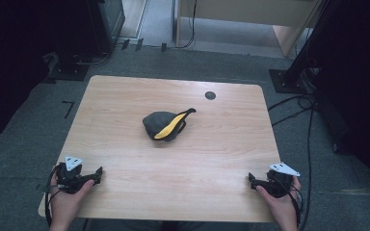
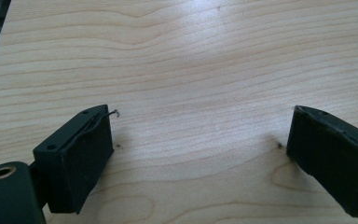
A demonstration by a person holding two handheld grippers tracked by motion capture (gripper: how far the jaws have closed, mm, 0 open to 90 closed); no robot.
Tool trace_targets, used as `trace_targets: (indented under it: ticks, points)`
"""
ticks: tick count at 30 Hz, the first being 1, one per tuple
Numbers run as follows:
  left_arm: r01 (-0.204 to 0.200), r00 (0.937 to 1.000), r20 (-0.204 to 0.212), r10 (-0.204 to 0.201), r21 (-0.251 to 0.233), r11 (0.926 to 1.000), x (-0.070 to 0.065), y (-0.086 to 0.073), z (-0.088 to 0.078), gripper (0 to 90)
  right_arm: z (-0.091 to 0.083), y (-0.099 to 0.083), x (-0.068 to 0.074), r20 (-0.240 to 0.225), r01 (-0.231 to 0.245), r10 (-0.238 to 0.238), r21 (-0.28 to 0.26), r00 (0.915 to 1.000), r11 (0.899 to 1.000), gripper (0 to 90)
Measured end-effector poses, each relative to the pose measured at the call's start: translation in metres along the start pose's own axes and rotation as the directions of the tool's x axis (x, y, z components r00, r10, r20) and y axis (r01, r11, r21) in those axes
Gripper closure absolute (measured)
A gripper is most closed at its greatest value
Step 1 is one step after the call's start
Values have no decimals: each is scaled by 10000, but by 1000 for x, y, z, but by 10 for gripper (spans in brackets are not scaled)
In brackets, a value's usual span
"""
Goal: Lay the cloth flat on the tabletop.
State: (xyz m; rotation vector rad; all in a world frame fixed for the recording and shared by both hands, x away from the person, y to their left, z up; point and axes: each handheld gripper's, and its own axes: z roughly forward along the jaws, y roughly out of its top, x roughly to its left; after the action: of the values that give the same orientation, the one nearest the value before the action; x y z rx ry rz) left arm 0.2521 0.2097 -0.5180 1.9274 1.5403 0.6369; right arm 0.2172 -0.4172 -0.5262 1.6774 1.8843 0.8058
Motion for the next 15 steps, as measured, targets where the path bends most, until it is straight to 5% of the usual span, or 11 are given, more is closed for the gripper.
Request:
trace_targets:
  ticks: [10,15]
  points:
    - [-71,9999,83,71,3,10000,-1,1,1,66,-12,6,7,93,-281,286,-555,9995,9981,191]
    - [-68,9999,83,68,0,10000,-1,1,1,66,-22,22,24,-625,-437,361,-1247,9974,9912,323]
